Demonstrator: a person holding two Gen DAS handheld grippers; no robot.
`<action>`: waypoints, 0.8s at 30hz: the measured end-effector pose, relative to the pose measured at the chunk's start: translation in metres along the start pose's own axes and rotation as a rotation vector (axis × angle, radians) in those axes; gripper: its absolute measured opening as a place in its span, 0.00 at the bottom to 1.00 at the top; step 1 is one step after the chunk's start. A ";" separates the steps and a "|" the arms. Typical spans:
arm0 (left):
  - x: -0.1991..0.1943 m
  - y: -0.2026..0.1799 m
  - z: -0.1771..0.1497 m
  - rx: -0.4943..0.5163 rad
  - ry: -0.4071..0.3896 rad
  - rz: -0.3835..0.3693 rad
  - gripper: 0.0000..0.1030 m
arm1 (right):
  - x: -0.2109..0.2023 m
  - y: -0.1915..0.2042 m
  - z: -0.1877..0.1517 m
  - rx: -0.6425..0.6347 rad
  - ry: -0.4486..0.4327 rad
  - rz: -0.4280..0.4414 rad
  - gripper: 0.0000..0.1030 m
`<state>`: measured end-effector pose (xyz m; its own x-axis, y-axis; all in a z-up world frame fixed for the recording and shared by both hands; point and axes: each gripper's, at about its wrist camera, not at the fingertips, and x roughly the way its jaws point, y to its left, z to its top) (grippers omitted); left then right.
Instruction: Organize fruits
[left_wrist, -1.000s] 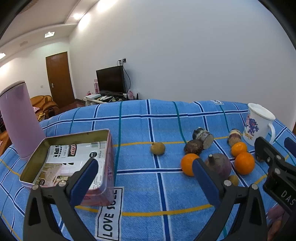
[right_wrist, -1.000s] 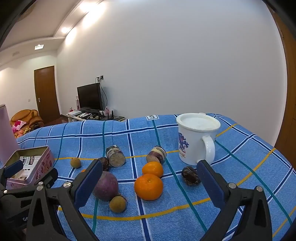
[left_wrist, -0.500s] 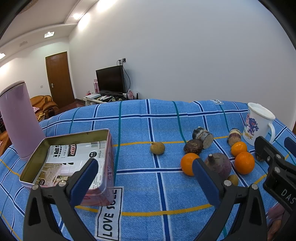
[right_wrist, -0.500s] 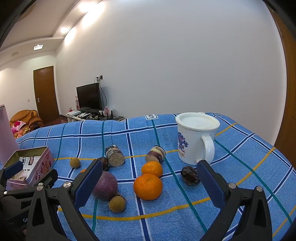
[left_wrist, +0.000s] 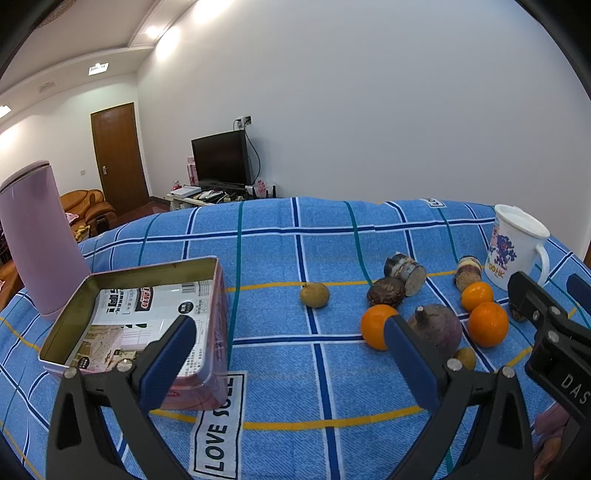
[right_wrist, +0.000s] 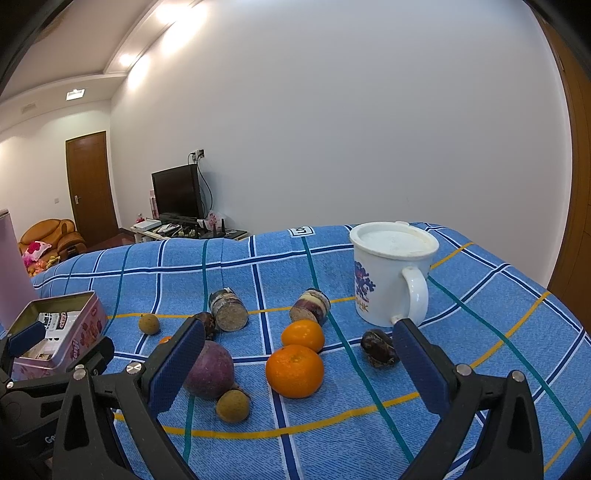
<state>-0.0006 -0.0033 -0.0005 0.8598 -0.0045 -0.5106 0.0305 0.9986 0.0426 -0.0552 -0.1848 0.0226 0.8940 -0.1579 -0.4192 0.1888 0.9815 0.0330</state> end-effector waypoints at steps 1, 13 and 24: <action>0.000 0.000 0.000 0.000 0.000 0.000 1.00 | 0.000 0.000 0.000 0.000 0.000 0.000 0.99; 0.000 0.000 -0.001 0.001 0.001 -0.001 1.00 | 0.000 0.000 0.000 0.001 0.002 0.000 0.99; 0.000 0.002 -0.001 -0.007 0.004 0.001 1.00 | 0.000 0.000 0.000 0.000 0.002 0.000 0.99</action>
<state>-0.0008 -0.0015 -0.0016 0.8580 -0.0031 -0.5136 0.0261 0.9990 0.0375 -0.0548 -0.1849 0.0223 0.8931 -0.1573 -0.4214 0.1884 0.9815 0.0329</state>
